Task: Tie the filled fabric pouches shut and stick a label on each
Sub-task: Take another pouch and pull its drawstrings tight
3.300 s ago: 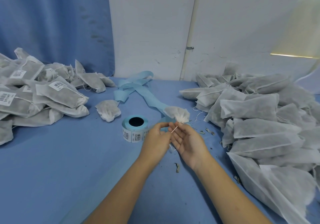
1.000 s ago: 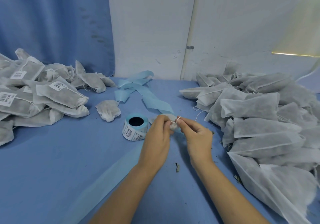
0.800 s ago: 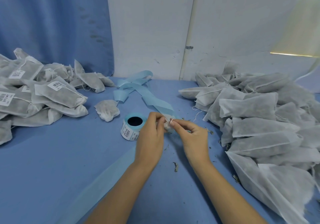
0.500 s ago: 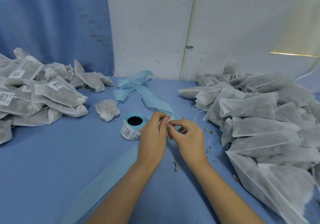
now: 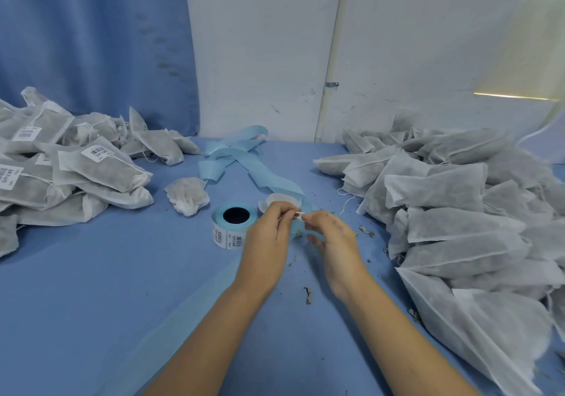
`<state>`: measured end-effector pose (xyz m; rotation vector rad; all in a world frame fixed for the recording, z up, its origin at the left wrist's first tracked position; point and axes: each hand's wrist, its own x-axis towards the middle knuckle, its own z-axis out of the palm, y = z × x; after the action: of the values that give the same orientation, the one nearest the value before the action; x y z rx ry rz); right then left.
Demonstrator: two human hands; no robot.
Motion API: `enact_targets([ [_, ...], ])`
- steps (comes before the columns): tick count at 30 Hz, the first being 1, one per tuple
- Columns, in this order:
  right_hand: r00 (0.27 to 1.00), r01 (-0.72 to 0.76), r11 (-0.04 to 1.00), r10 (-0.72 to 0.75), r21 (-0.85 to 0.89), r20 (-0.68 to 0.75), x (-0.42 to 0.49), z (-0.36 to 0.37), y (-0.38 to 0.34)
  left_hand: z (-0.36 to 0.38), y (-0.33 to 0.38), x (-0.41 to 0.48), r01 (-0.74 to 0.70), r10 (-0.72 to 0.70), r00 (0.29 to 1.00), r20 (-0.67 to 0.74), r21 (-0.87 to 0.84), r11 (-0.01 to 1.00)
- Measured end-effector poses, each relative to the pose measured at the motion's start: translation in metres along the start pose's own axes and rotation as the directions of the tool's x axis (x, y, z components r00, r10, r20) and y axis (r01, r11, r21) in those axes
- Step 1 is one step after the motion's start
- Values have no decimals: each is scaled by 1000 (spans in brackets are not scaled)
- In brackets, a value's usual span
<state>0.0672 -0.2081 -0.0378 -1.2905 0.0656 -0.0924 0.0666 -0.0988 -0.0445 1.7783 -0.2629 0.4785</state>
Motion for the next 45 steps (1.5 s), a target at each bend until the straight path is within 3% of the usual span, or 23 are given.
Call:
enact_targets([
  [3,979,-172,962,144,213,141,3,-2,-3,-1,-4,-1,-52,49,998,43,75,996],
  [6,962,-239,917,180,318,203,3,-2,-2,-1,-5,0,-78,77,997,27,77,994],
  [20,988,-144,828,89,541,127,7,-9,0,-2,-10,-1,-145,137,988,78,100,984],
  [29,987,-154,809,97,568,129,7,-8,0,0,-12,0,-128,116,989,92,135,983],
  [34,978,-184,806,95,562,183,4,-6,-3,1,-10,0,-199,202,979,40,434,878],
  [38,965,-217,796,88,566,246,2,-3,-6,-3,-9,4,-210,207,976,68,554,806],
  [45,955,-236,792,81,563,286,0,-2,-10,-14,-13,7,-169,134,985,105,515,840],
])
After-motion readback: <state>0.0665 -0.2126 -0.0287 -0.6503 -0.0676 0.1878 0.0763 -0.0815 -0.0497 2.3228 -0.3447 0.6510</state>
